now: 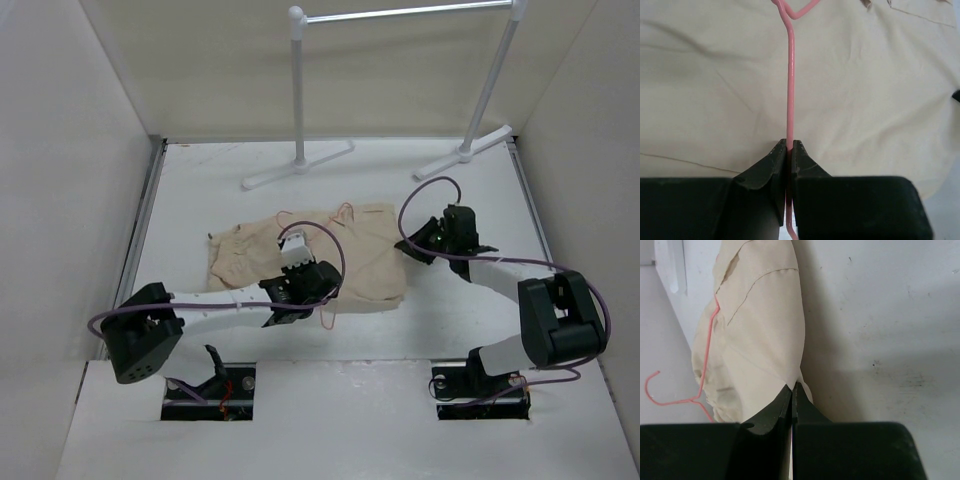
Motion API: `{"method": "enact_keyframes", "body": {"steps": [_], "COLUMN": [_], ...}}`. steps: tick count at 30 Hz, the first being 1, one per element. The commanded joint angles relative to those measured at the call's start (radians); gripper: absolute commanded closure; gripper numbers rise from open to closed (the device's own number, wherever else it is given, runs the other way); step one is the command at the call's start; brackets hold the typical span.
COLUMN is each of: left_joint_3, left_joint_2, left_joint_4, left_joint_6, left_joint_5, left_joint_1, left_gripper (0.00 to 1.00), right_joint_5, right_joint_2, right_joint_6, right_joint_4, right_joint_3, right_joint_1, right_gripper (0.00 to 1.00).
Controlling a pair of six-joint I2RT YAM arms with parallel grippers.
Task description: Place the trousers on the hanger
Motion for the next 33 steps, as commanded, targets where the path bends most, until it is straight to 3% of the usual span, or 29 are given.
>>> {"method": "enact_keyframes", "body": {"steps": [1, 7, 12, 16, 21, 28, 30, 33], "left_joint_3": [0.007, 0.006, 0.009, 0.061, 0.041, -0.008, 0.001, 0.035], "left_joint_2": [-0.041, -0.029, 0.049, 0.123, 0.091, 0.030, 0.018, 0.004], "left_joint_4": [-0.042, -0.080, 0.004, 0.015, 0.009, 0.004, 0.009, 0.006], "left_joint_6": [0.065, 0.127, 0.127, 0.115, 0.110, 0.107, 0.108, 0.121], "left_joint_5": [-0.066, -0.122, -0.080, -0.129, -0.143, -0.142, -0.138, -0.138], "left_joint_1": [0.008, 0.032, 0.042, 0.071, 0.141, 0.137, 0.120, 0.074], "left_gripper": [1.00, 1.00, 1.00, 1.00, 1.00, 1.00, 1.00, 1.00], "right_joint_5": [0.044, 0.068, 0.043, 0.086, 0.103, 0.092, 0.100, 0.104], "right_joint_2": [0.006, 0.026, -0.009, -0.048, -0.062, -0.028, -0.011, 0.012], "right_joint_6": [-0.020, -0.023, -0.045, -0.048, -0.071, -0.097, -0.097, -0.092], "right_joint_4": [0.018, 0.021, 0.029, -0.020, -0.077, -0.091, -0.091, -0.085], "right_joint_3": [-0.008, -0.008, 0.057, 0.055, 0.031, 0.063, 0.068, 0.061], "right_joint_1": [-0.004, -0.004, 0.065, 0.088, 0.019, -0.024, -0.021, -0.005], "right_gripper": [0.95, 0.95, 0.94, 0.95, 0.96, 0.95, 0.93, 0.79]}}
